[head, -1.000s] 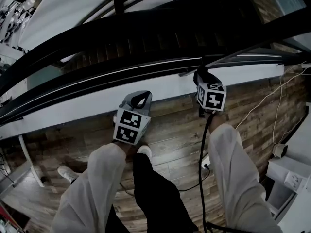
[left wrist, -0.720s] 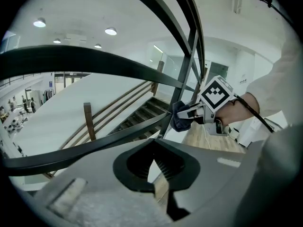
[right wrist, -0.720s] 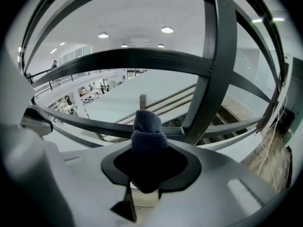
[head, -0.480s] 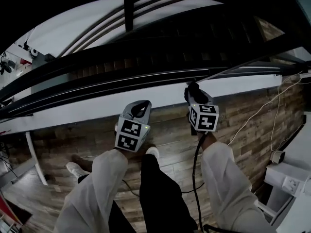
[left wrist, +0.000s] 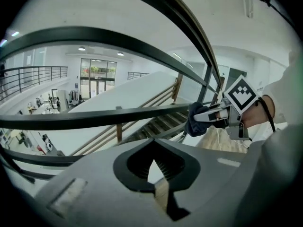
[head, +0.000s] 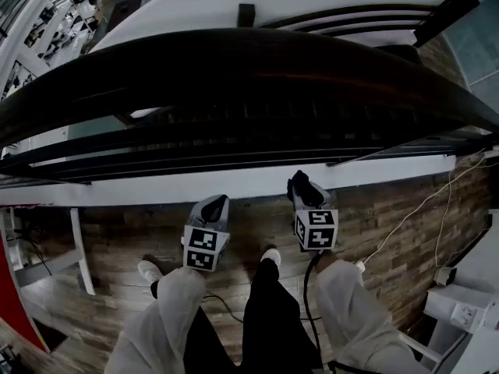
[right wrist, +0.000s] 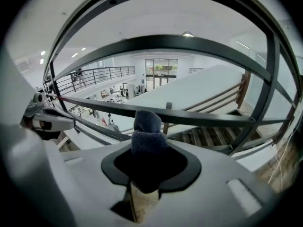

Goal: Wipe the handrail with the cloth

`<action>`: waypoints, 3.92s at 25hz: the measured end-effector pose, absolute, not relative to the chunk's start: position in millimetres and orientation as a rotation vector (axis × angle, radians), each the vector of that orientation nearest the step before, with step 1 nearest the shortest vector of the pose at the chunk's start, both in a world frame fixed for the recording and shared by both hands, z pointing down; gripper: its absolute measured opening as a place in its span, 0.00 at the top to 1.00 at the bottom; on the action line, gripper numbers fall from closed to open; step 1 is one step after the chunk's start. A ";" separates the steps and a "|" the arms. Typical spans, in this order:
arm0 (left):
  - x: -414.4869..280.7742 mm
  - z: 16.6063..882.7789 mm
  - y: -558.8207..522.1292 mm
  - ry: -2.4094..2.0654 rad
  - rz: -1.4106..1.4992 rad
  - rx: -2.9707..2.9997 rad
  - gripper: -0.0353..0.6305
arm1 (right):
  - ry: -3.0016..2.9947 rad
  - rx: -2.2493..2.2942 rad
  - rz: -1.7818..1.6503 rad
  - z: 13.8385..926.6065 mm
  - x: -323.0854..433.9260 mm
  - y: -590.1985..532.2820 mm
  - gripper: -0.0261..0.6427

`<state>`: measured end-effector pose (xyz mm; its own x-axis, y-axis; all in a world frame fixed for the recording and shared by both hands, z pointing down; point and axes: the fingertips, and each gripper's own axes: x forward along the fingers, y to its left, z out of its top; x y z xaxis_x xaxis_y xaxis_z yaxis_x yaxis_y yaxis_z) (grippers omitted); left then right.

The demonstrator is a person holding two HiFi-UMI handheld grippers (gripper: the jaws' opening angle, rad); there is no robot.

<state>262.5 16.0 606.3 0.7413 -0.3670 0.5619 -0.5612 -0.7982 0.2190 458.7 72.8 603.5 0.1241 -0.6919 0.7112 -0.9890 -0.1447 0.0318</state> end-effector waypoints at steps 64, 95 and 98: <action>-399.6 924.3 -260.6 -1.643 0.443 2.317 0.95 | -2.478 1.218 0.595 933.9 -344.9 -270.5 0.81; -382.9 943.8 -267.8 -1.503 0.303 2.362 0.95 | -2.276 1.175 0.504 951.1 -361.8 -315.1 0.80; -373.9 937.8 -262.5 -1.485 0.281 2.402 0.95 | -2.294 1.122 0.456 949.3 -357.2 -304.8 0.80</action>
<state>-373.9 -262.5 937.8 0.4460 -0.8357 0.3203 -0.8950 -0.4195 0.1516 -357.2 -304.8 949.3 -0.5073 -0.6175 0.6011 -0.8004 0.5962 -0.0631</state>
